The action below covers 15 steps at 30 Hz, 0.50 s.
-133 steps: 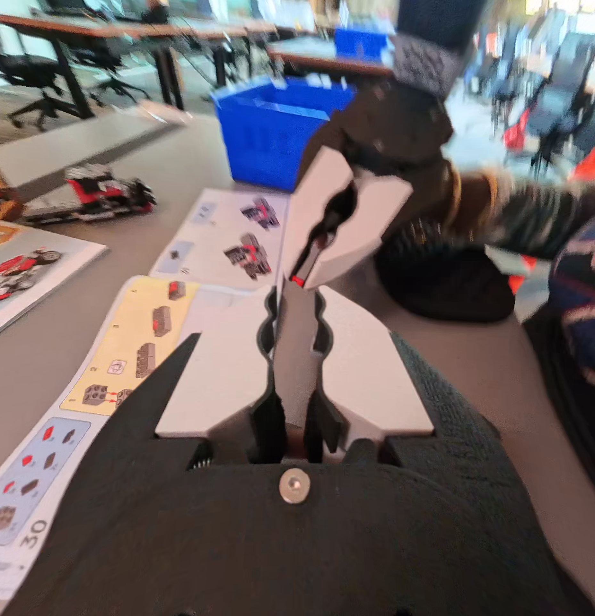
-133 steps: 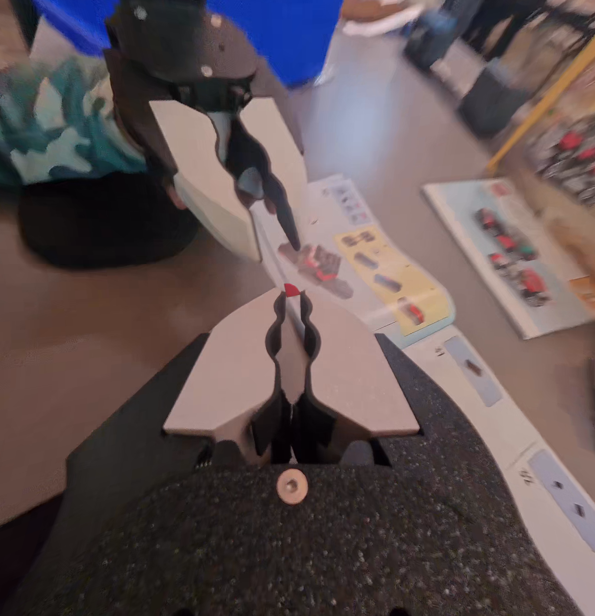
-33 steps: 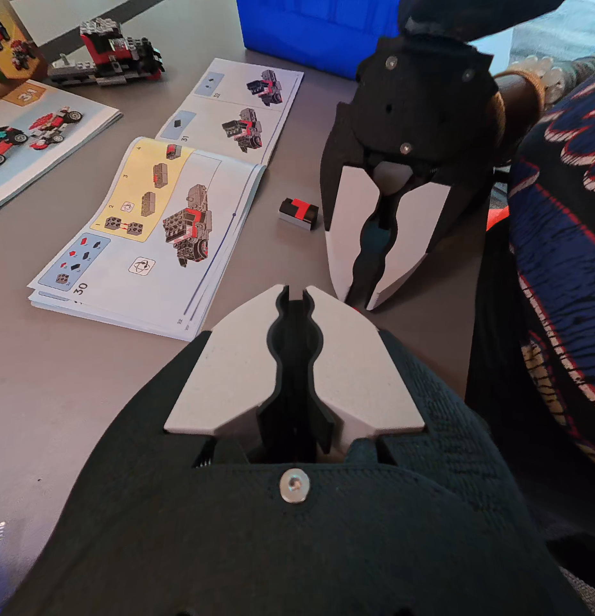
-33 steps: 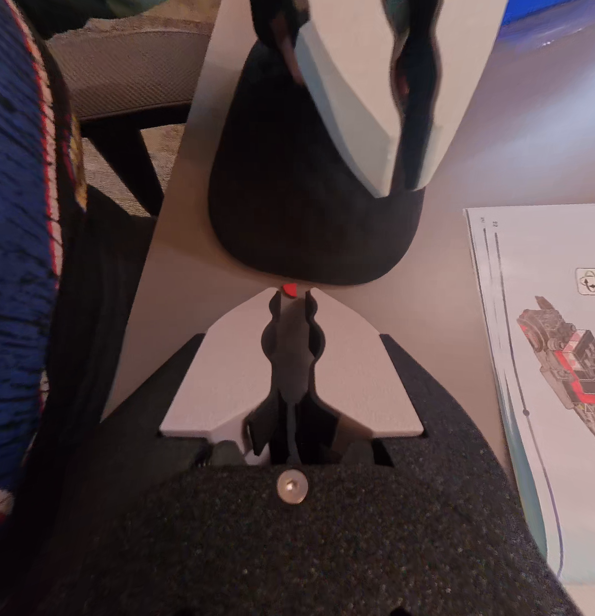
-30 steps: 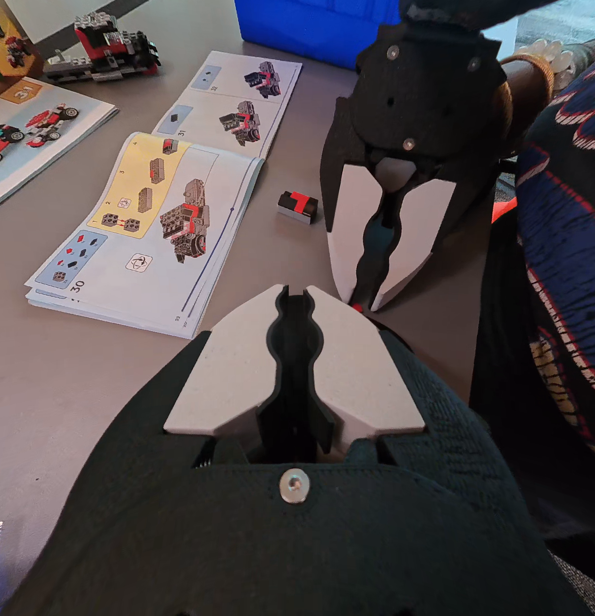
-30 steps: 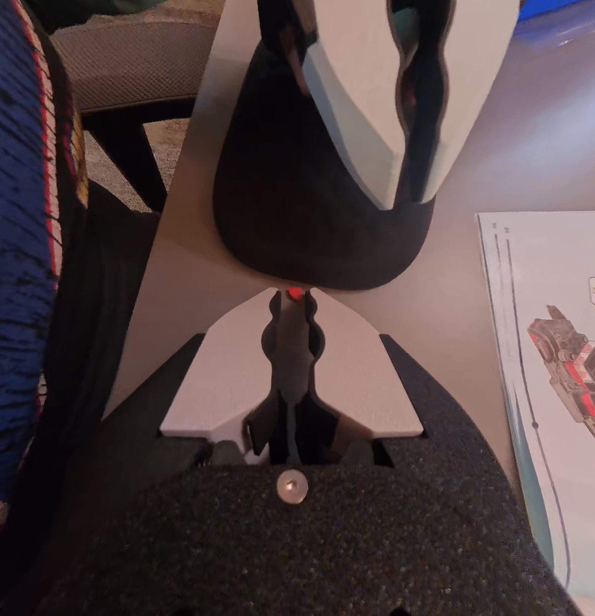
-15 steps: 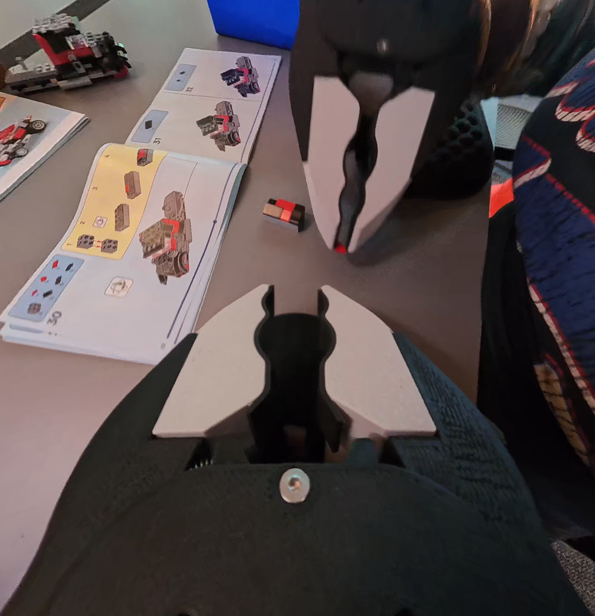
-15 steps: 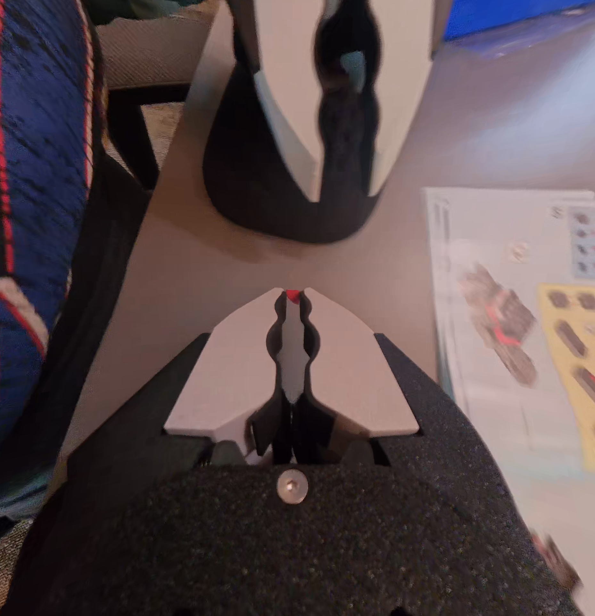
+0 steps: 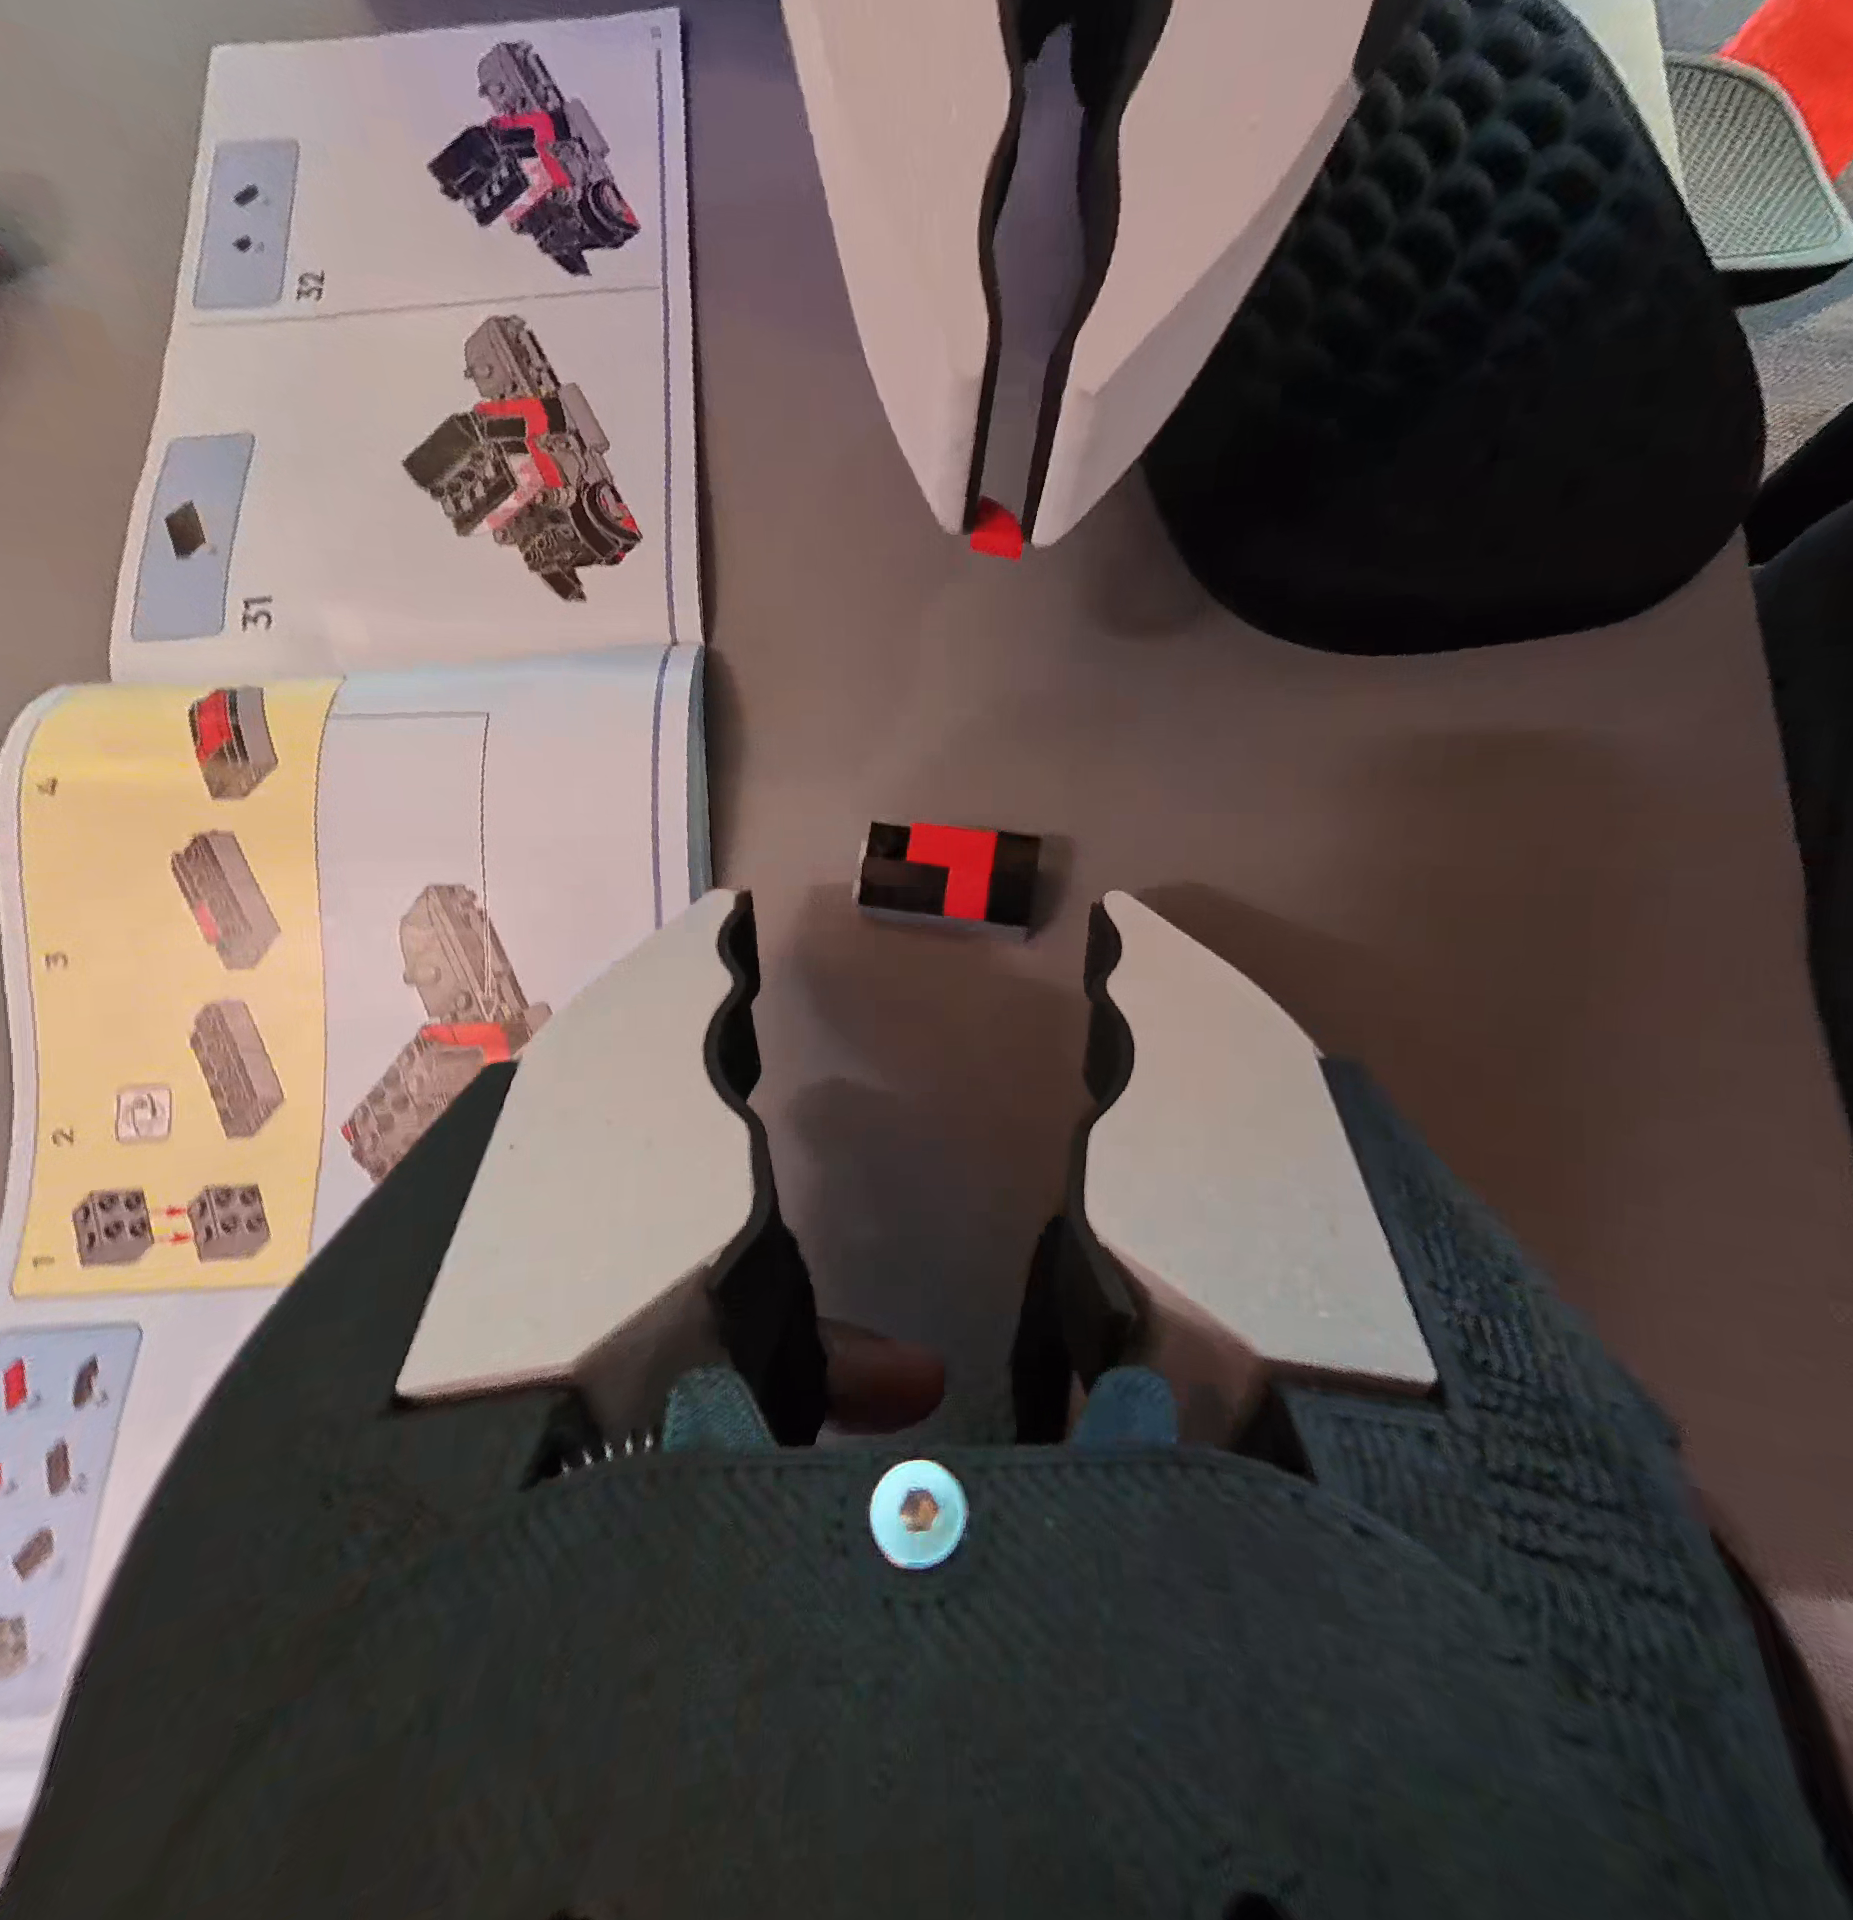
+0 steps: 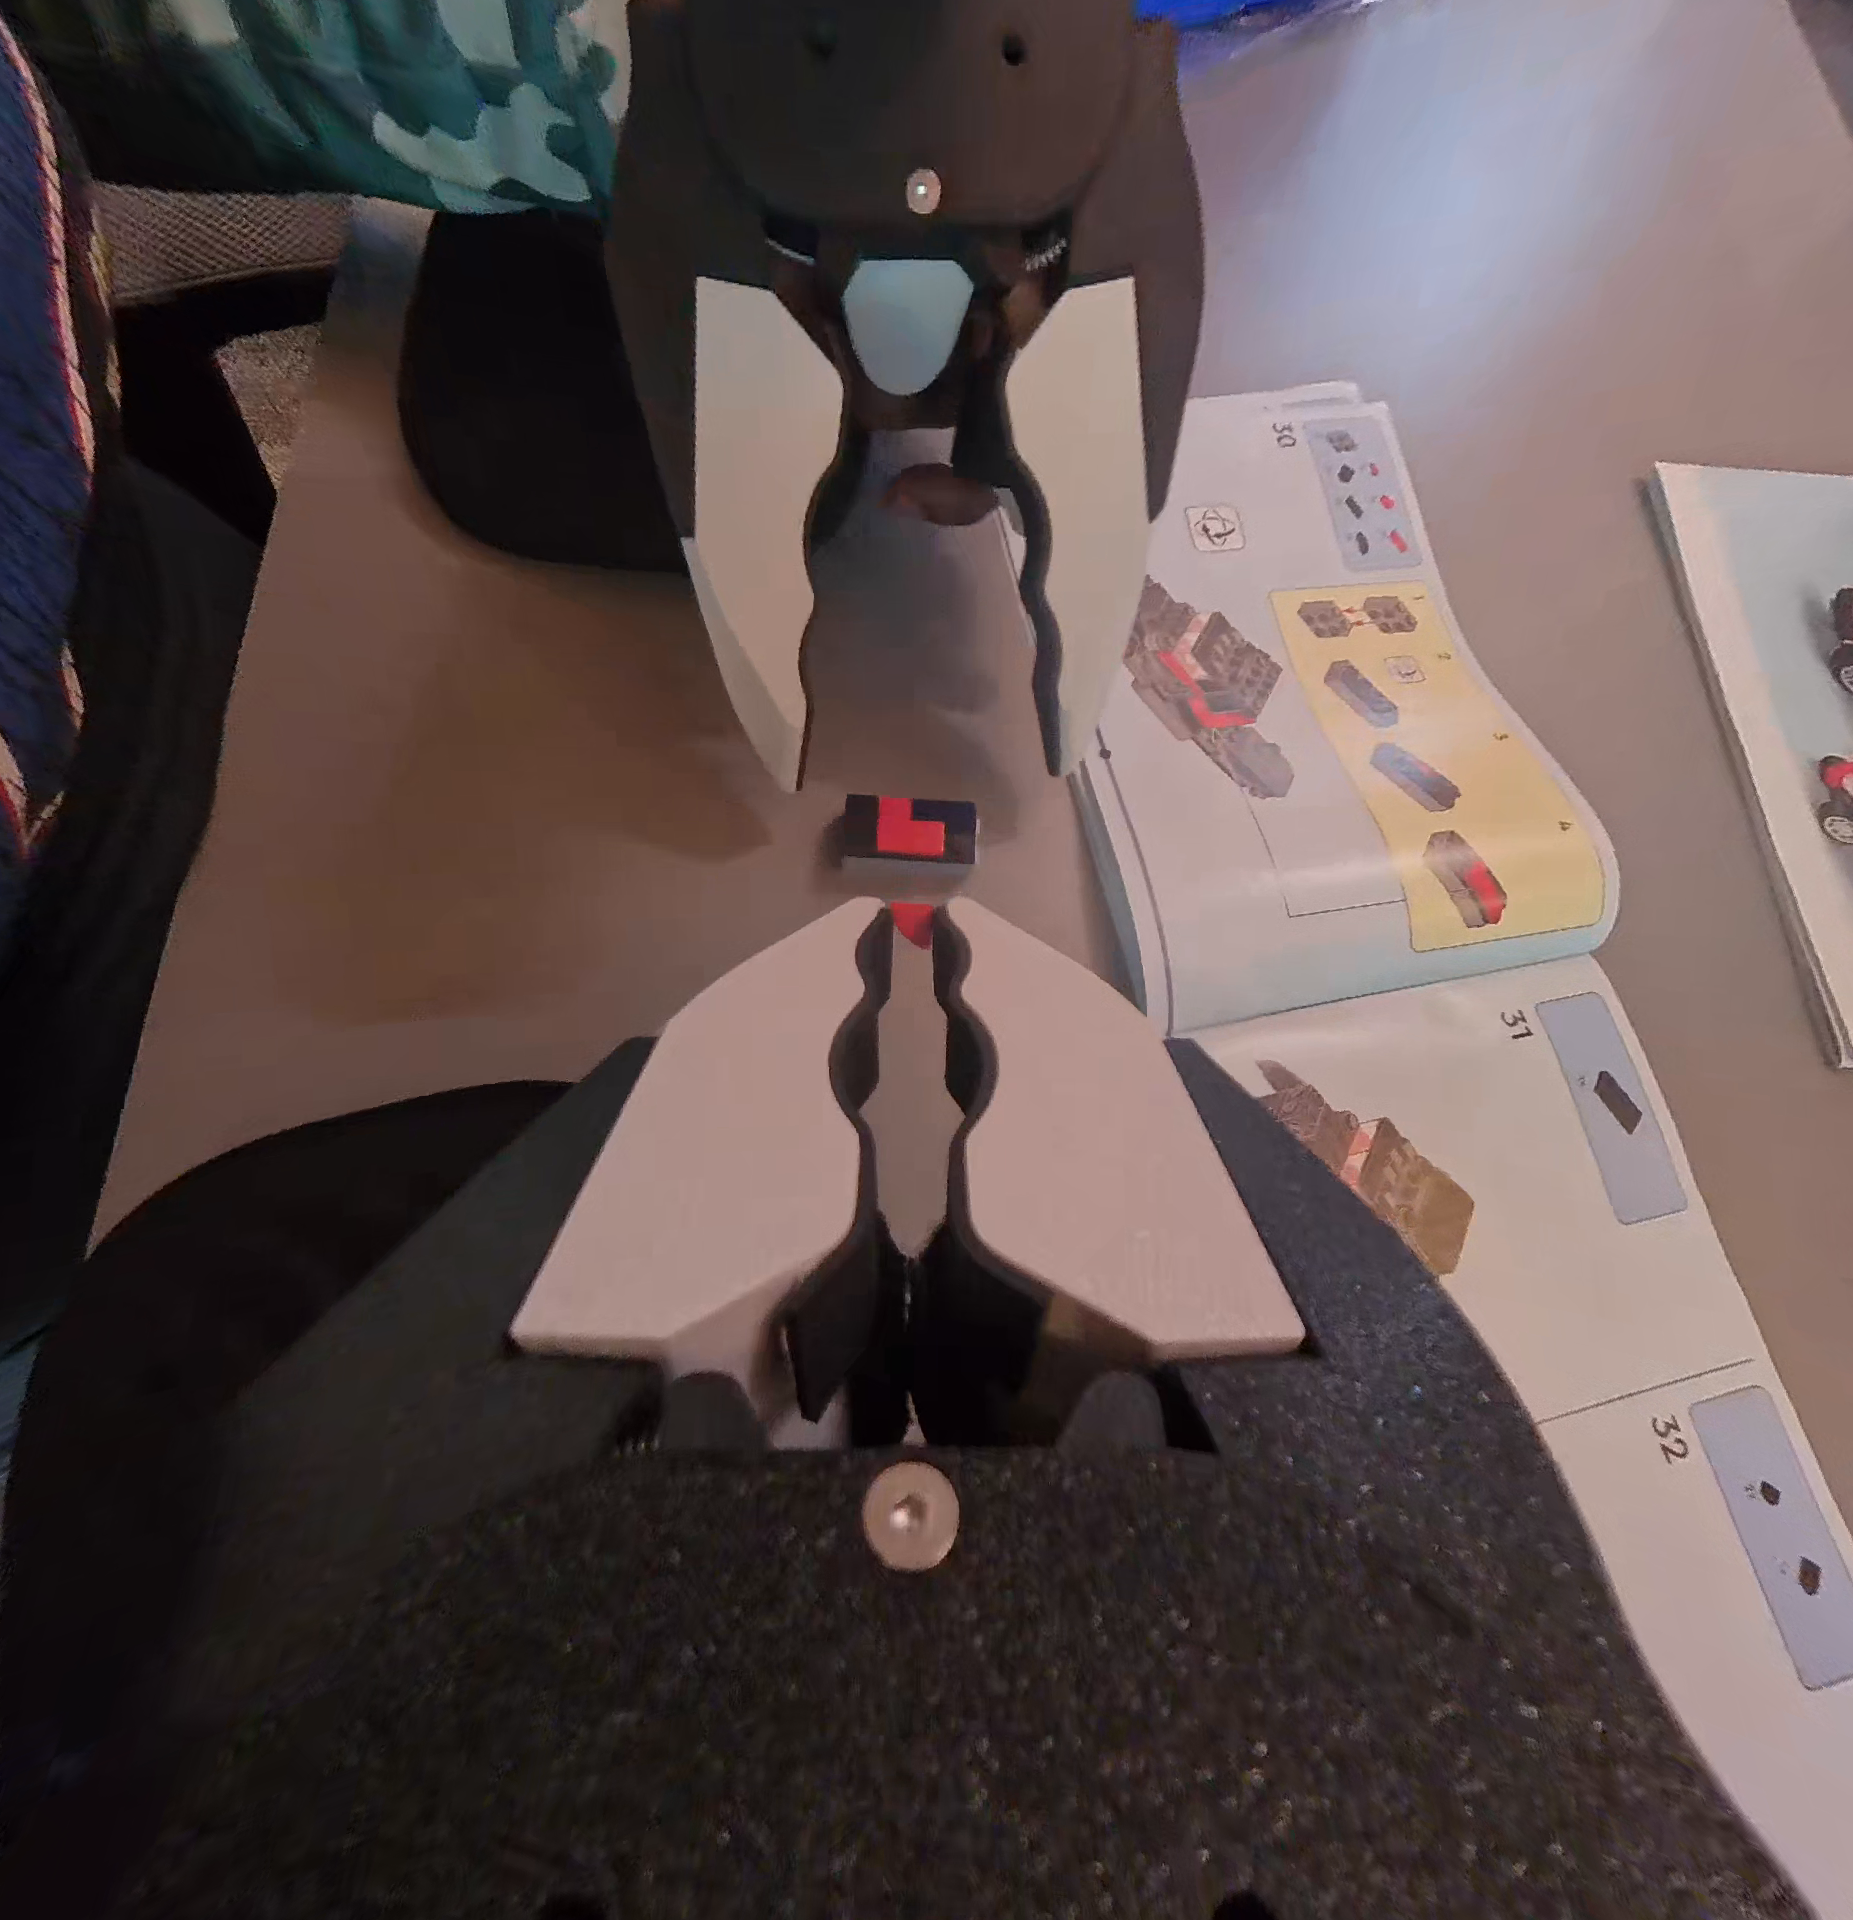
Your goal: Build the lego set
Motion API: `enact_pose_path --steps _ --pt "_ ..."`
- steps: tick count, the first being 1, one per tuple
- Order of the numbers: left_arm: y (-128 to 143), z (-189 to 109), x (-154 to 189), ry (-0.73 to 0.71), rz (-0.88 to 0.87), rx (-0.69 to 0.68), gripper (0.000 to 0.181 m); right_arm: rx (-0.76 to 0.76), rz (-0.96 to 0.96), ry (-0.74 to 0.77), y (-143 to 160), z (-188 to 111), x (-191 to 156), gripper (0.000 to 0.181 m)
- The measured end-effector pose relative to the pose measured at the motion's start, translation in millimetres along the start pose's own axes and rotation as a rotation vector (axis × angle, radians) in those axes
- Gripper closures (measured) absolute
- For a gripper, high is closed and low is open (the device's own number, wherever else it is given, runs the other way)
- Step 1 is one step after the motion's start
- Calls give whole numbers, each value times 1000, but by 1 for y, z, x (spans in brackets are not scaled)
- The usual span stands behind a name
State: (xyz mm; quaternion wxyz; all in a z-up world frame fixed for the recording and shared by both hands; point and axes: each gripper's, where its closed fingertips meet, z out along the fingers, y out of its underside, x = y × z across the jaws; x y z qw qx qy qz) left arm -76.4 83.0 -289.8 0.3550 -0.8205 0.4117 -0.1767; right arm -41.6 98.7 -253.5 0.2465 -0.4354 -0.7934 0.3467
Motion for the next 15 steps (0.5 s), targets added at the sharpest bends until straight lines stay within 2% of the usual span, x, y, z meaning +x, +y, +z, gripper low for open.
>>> enact_pose_path --steps 6,13,15 --pt "1 15 -1 18 78 20 120 12 7 -9 4 3 2 174" --pt "5 14 0 98 95 15 145 10 0 -38 8 3 3 174" --pt "6 13 0 134 97 10 145 8 -12 -55 8 5 2 174"
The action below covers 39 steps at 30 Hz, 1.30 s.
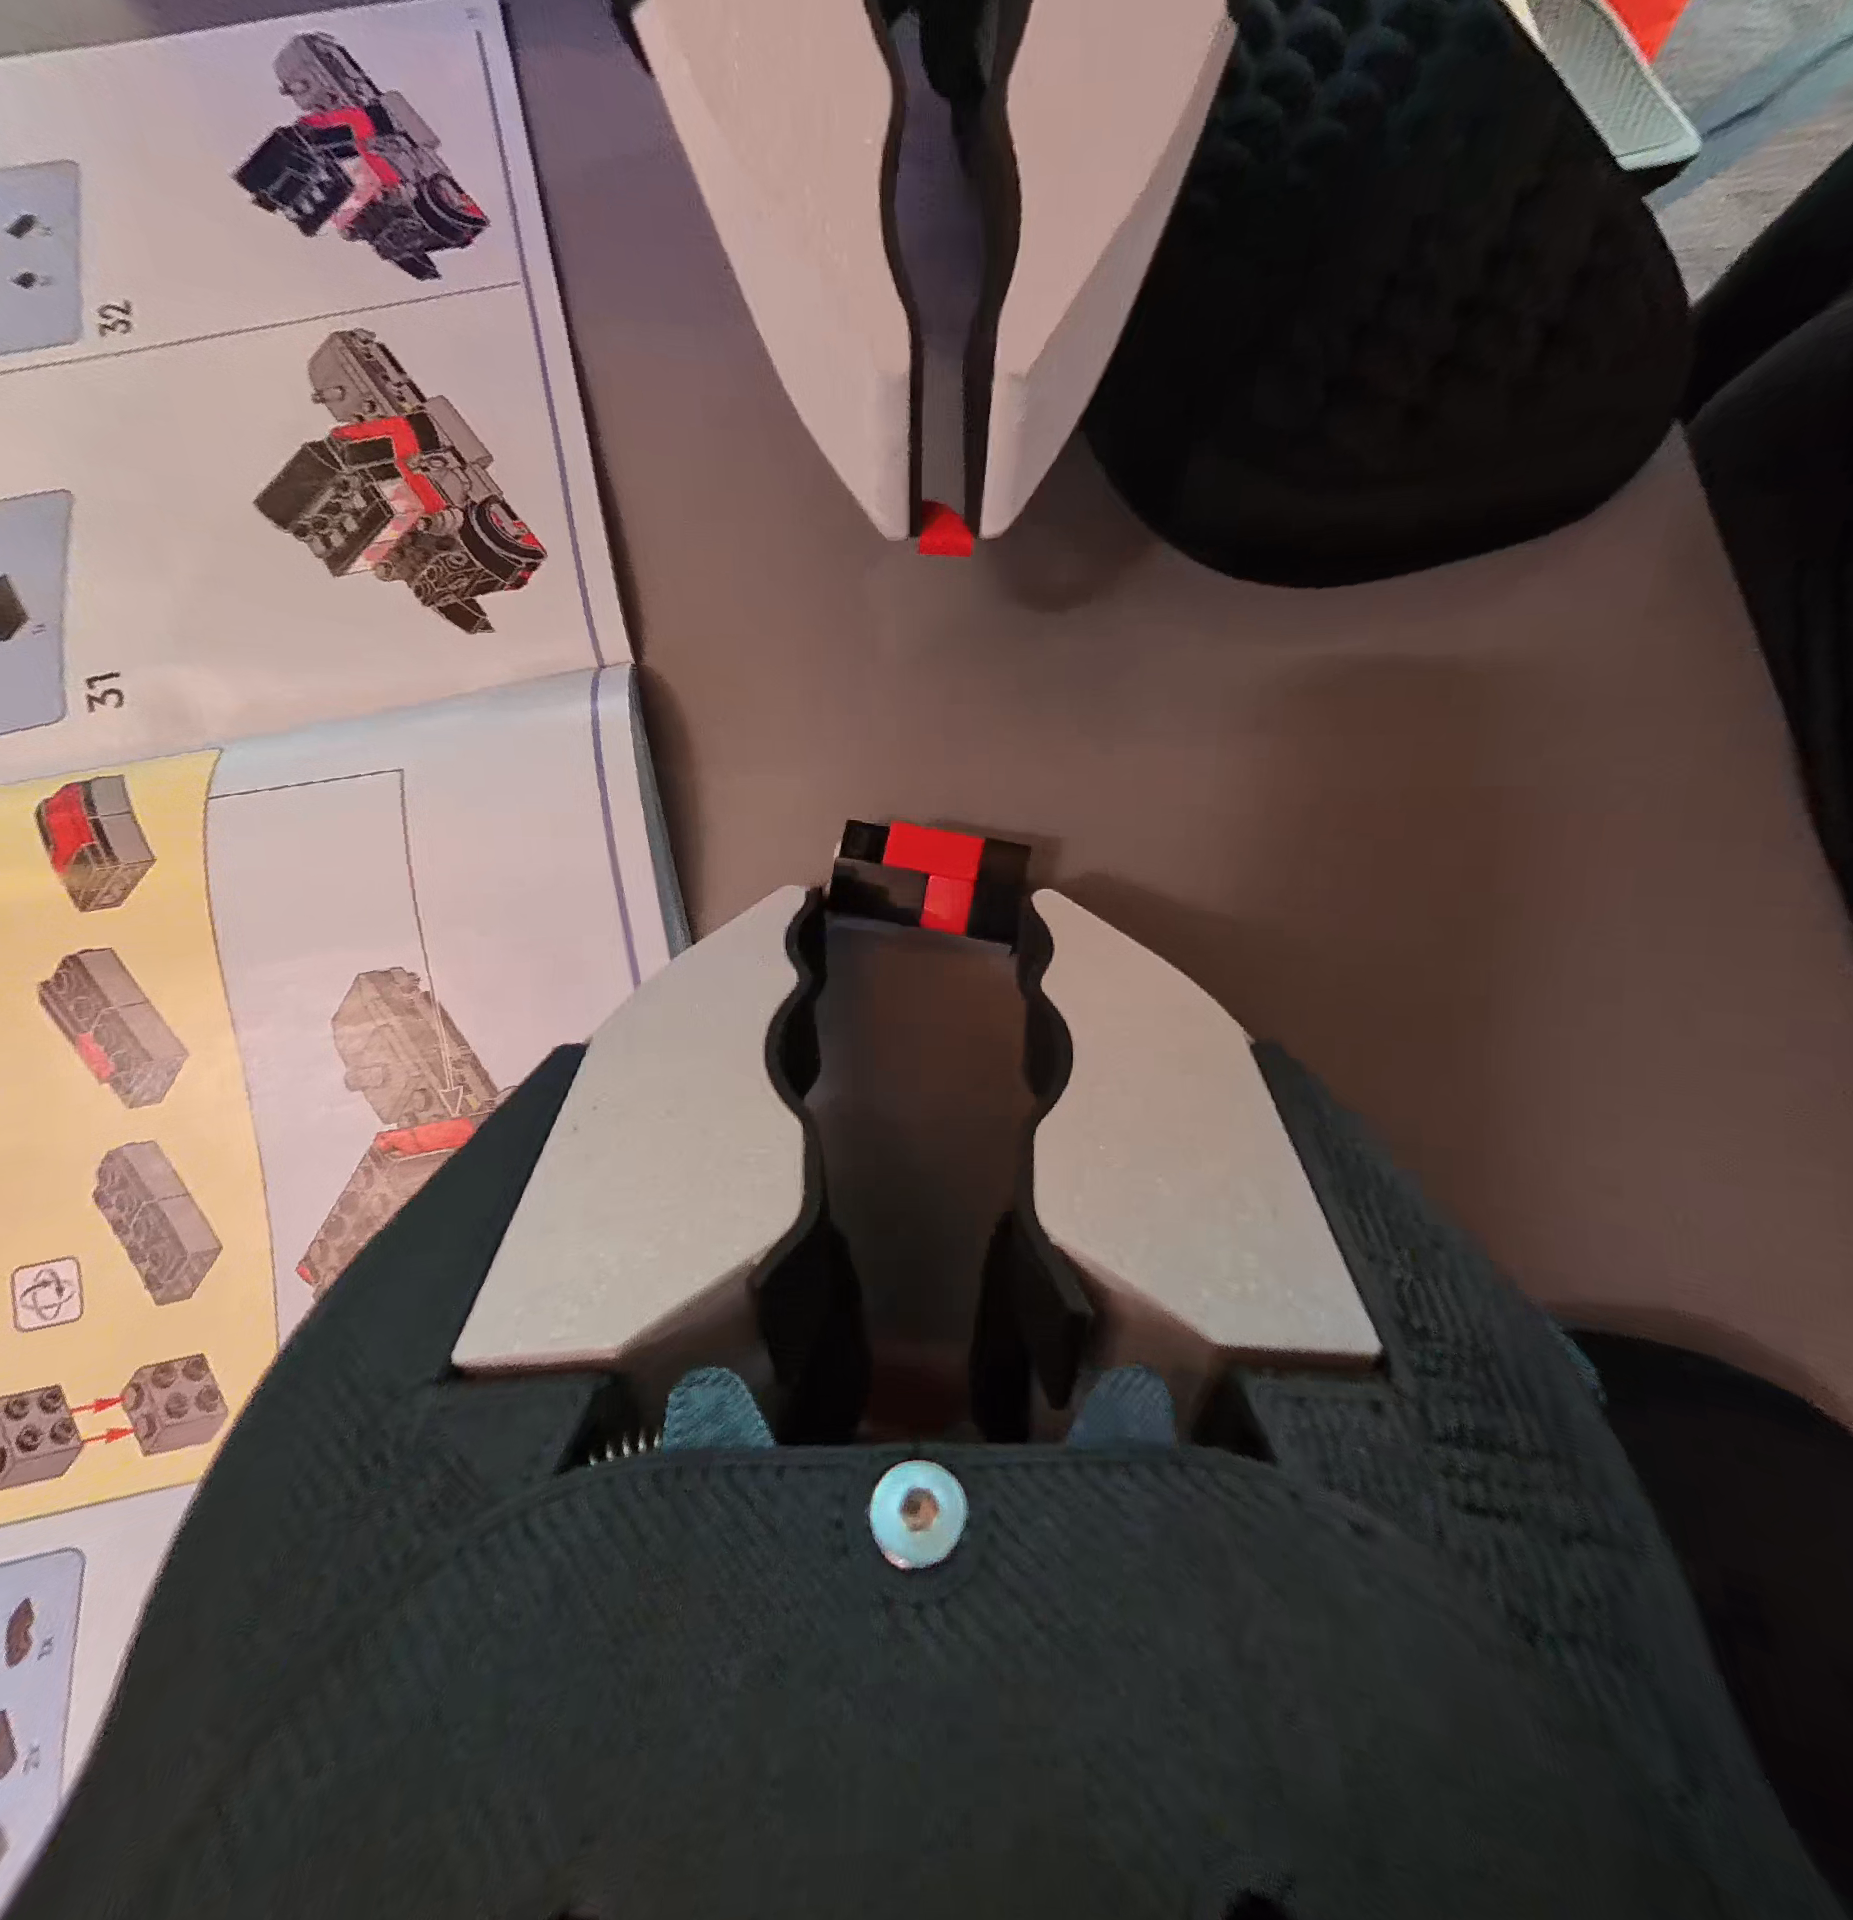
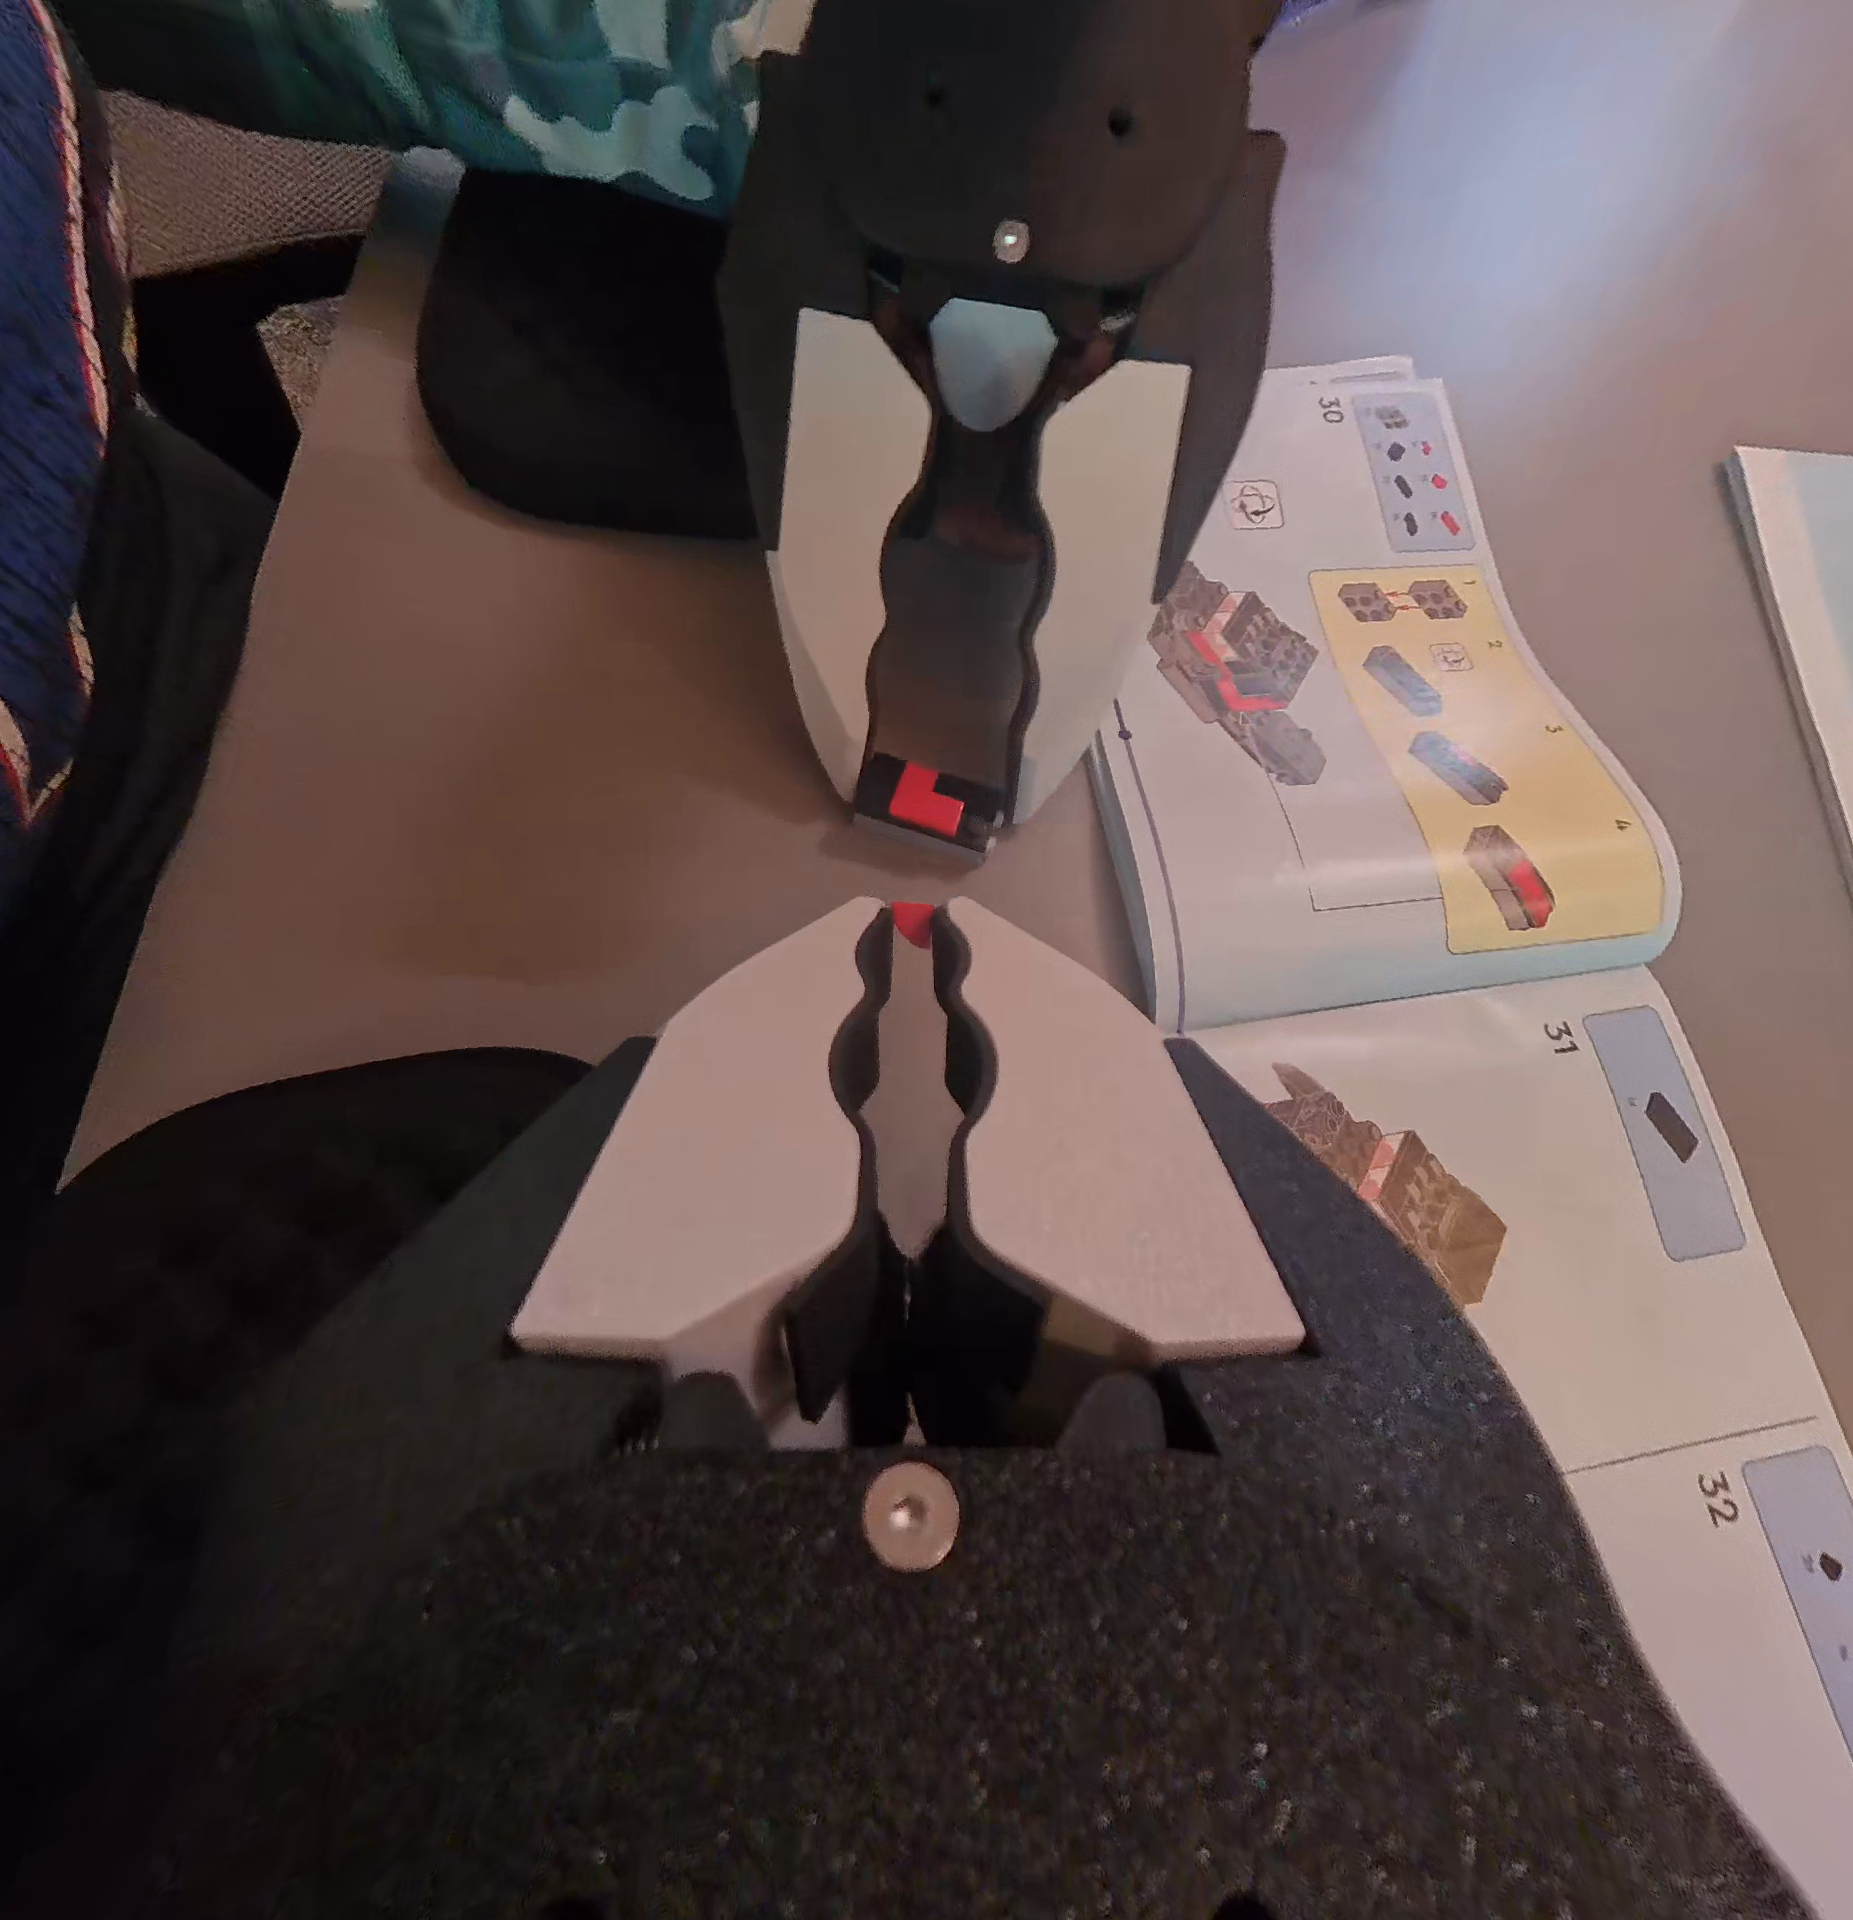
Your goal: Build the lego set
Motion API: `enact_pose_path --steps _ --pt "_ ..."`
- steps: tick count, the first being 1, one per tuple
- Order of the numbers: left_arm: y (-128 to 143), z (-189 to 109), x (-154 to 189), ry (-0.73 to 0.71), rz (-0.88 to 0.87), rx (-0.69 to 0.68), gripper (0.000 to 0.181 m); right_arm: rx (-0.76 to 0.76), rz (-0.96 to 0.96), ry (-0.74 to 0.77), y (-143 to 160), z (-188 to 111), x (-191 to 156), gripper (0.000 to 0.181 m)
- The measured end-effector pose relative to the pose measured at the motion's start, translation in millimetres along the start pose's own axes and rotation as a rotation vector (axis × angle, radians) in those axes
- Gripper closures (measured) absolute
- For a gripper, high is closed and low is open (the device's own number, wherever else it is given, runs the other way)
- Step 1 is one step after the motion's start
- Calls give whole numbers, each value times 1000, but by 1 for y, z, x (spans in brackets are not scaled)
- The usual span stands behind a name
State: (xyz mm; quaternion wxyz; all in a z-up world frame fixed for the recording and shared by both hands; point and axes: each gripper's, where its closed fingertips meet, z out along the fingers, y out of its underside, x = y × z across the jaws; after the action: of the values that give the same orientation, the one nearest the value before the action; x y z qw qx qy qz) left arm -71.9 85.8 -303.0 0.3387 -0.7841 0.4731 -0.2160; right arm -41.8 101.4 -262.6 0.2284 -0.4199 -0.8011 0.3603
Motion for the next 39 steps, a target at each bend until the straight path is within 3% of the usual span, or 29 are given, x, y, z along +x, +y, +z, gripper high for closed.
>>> enact_pose_path --steps 6,8,11,14,17,23,35,37,39 --pt "4 -4 4 110 61 -5 145 -7 -19 -16 0 4 -2 174" --pt "4 -7 5 119 49 -1 136 7 -32 -5 -3 3 -2 174" --pt "-12 -21 6 100 -30 103 133 68 -95 19 -16 -2 -2 174" --pt "-41 -42 3 65 -209 306 156 119 -201 47 -30 -9 -3 174" --pt "-67 -56 10 192 -502 503 166 132 -311 63 -44 -15 -4 174" --pt "-80 -55 15 358 -784 629 166 38 -445 40 -52 -15 -3 174" --pt "-85 -50 20 415 -830 658 178 -5 -552 10 -61 -13 -7 174" --pt "-88 -57 16 411 -849 723 178 27 -532 61 -68 -15 0 174" --pt "-93 -73 3 391 -908 890 178 130 -442 195 -85 -22 16 169"
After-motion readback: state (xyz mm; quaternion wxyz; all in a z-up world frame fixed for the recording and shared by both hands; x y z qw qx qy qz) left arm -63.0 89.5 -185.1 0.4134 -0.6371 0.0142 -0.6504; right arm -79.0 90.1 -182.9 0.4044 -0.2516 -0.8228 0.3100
